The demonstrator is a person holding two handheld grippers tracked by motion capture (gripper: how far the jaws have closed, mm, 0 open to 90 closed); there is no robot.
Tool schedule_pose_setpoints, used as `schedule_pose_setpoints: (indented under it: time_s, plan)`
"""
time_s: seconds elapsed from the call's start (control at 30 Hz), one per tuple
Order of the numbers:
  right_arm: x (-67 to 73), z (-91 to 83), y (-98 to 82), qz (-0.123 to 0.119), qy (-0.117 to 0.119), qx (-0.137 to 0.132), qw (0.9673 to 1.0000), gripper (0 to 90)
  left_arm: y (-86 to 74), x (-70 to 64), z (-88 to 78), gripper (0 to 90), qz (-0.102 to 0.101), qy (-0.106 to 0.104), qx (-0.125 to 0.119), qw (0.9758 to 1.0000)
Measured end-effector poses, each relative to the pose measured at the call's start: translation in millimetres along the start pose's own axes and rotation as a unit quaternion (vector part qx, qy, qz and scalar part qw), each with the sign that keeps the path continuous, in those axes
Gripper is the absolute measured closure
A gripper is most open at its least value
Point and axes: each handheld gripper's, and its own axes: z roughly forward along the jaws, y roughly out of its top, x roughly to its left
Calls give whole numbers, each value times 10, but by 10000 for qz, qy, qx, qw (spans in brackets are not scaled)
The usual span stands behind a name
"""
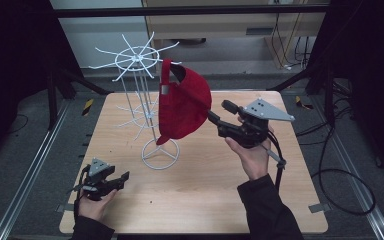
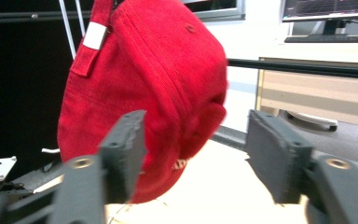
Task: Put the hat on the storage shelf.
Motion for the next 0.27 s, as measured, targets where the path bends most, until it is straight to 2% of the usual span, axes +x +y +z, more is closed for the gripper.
schedule_pose_setpoints:
  time_s: [0.13, 0.27]
  plan:
    - [-62, -171, -229, 52, -102, 58, 9999, 262, -5, -3, 10, 351, 19, -2, -18, 10000]
    - [-141, -279, -566, 102, -206, 338, 9992, 214, -10, -4, 25, 337, 40, 8, 6, 10000]
